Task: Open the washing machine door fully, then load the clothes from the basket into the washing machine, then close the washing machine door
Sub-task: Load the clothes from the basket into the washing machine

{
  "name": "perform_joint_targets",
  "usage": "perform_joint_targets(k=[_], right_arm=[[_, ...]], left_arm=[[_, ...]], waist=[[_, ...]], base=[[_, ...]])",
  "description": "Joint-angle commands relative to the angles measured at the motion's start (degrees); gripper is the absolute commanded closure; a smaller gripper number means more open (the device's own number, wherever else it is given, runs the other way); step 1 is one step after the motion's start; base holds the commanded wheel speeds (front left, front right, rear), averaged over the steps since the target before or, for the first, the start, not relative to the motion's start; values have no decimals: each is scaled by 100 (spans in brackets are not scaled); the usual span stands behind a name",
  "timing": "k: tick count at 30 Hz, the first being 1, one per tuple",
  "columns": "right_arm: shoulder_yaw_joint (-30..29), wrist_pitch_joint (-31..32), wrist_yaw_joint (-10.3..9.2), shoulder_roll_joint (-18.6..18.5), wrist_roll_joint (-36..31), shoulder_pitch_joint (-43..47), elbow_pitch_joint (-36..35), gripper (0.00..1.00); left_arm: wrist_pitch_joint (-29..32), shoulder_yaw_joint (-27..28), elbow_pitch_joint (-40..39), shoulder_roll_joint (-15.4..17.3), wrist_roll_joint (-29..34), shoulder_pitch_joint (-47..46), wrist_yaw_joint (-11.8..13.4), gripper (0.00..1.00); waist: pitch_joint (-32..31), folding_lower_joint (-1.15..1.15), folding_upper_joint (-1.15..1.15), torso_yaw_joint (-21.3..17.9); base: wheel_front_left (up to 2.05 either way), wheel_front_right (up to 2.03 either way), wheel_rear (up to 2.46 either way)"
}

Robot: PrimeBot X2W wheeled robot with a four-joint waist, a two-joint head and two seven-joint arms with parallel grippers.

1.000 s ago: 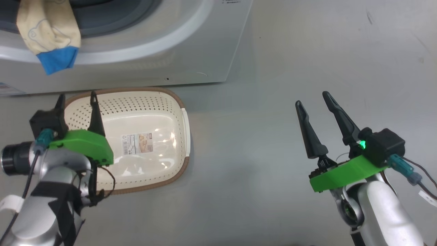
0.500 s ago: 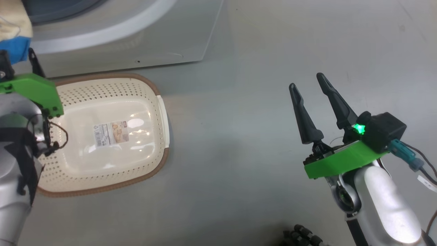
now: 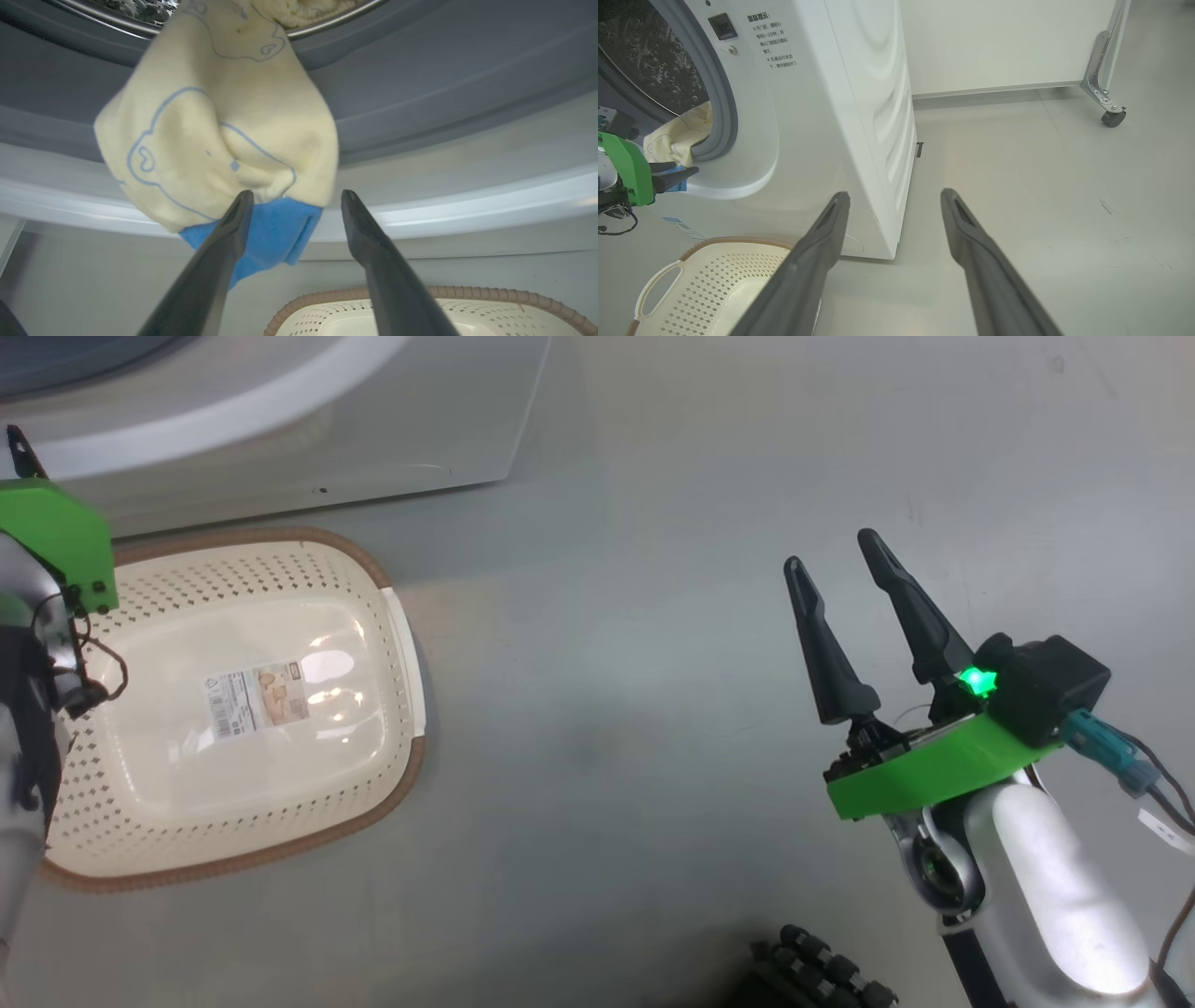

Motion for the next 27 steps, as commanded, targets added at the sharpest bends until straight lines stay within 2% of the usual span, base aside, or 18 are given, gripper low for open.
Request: perform_joint_targets(k=[1,2,9,16,21,27], right_arm=[[107,-38,-16,-22,40,-62,-161,0],[109,-38,-16,-22,49,-63,-161,0],[43,-38,-16,-22,50,12,-153,0],[-11,-38,-16,-22,-22,77,-137,0],[-31,-38,-16,-22,-44,90,-147,0],[5,-38,-16,-22,9,55,-173,0]], left_arm=[[-35,136,-70,289,60,-194,76,54],[-25,135,-26,272,42,-212,64,100],[56,72,40,175,-38,-279,-47,100],[829,-61,-282,184,-229,-445,-545,100],[1527,-63,-935,366,-367,-589,-708,100],[2005,12,-1751,676,-405,-811,-695,100]], waist=[[-6,0,0,-10],[-12,0,0,-15],[-108,0,0,62],[-227,0,0,233],[-236,0,0,291],[-145,0,0,237]], base=[[0,0,0],[0,0,0],[0,0,0],[0,0,0],[0,0,0],[0,0,0]])
